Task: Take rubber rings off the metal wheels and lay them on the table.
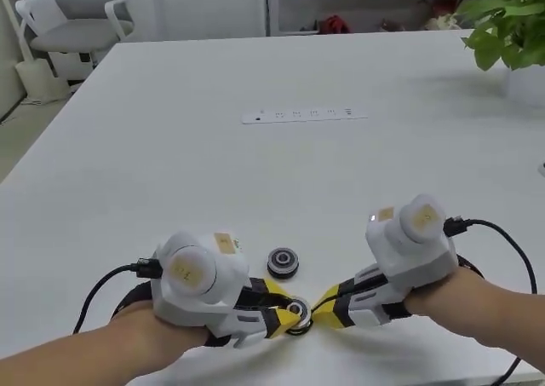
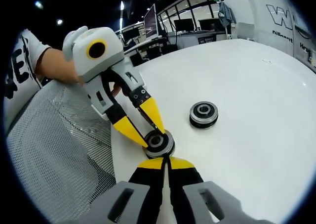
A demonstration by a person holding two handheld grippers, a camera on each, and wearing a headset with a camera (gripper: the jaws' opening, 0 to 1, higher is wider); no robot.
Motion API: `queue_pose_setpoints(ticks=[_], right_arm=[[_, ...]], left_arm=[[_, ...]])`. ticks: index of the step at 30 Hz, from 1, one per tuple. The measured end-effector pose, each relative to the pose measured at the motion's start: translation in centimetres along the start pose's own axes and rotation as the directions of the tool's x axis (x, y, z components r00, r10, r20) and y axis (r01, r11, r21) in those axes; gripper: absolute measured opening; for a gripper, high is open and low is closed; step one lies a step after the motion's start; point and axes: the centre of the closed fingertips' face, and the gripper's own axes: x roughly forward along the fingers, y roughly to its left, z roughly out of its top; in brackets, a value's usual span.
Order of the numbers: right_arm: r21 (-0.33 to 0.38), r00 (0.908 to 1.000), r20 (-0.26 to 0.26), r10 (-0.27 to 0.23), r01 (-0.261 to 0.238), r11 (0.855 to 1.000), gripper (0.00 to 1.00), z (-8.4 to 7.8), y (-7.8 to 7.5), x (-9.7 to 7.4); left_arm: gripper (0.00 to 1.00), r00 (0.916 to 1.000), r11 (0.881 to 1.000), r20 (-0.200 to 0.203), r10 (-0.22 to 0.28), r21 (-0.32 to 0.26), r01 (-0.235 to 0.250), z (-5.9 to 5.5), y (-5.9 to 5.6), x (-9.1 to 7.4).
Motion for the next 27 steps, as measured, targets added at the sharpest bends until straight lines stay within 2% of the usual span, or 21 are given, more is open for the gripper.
queue_pose_setpoints(ticks=[3,9,13,19,21,22,27], right_arm=[[-0.003,1.0000,0.002,0.000,0.000,1.000,0.00,0.1,0.1,-0.1],[0.039,0.9998,0.018,0.003,-0.004,0.999,0.00,0.1,0.1,-0.4],[0.079,0.9989,0.047,0.003,-0.007,0.997,0.00,0.5,-0.1,-0.8],[0.101,0.9987,0.051,-0.002,-0.003,0.995,0.00,0.6,-0.1,-0.7],[0.141,0.9972,0.073,-0.014,0.004,0.990,0.00,0.9,-0.5,-0.9],[0.184,0.9941,0.108,-0.013,-0.008,0.983,0.00,1.5,-0.5,-1.0],[0.207,0.9936,0.112,-0.015,-0.009,0.978,0.00,1.4,-0.7,-1.0]], left_arm=[[0.13,1.0000,1.000,-0.002,0.000,0.003,0.000,0.0,0.0,0.0],[0.13,1.0000,1.000,-0.002,0.001,0.003,-0.001,-0.1,-0.1,0.0],[0.13,1.0000,1.000,-0.002,0.003,0.003,-0.003,-0.1,0.0,0.0],[0.13,1.0000,1.000,-0.007,0.007,0.001,-0.007,-0.1,0.0,0.0],[0.13,0.9999,1.000,-0.008,0.008,0.001,-0.008,0.0,0.0,0.0],[0.13,0.9999,1.000,-0.008,0.007,-0.003,-0.007,0.0,0.0,0.0],[0.13,0.9997,1.000,-0.019,0.016,-0.004,-0.016,0.0,0.0,0.0]])
